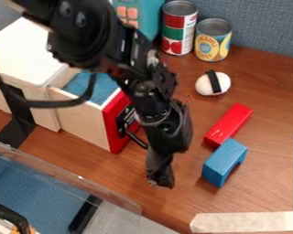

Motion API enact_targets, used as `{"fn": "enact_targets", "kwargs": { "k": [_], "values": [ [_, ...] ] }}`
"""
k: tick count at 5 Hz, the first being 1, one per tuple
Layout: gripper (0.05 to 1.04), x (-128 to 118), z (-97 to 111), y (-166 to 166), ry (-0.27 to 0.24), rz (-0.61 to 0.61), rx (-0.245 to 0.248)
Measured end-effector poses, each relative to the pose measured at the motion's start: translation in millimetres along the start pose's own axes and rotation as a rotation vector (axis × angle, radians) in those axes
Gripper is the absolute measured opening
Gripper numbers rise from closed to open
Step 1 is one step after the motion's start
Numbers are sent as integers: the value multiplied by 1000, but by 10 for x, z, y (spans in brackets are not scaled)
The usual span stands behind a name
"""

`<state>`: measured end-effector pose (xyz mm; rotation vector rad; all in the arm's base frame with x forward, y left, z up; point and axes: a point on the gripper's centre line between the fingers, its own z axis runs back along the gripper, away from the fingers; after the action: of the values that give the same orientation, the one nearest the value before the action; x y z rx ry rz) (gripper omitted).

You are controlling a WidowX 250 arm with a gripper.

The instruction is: Close the drawer

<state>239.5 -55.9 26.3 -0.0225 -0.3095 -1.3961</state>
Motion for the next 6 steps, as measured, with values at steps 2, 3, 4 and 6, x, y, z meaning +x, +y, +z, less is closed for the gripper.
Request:
{"fn": "enact_targets", "kwargs": {
  "k": [2, 3, 4, 6],
  "values": [
    [999, -47, -22, 79, 3, -5, 66],
    [999, -86, -26, 115, 1, 19, 80],
    [999, -188, -13, 137, 7, 53, 86],
    [998, -344, 78, 123, 36, 75, 102]
  ]
}}
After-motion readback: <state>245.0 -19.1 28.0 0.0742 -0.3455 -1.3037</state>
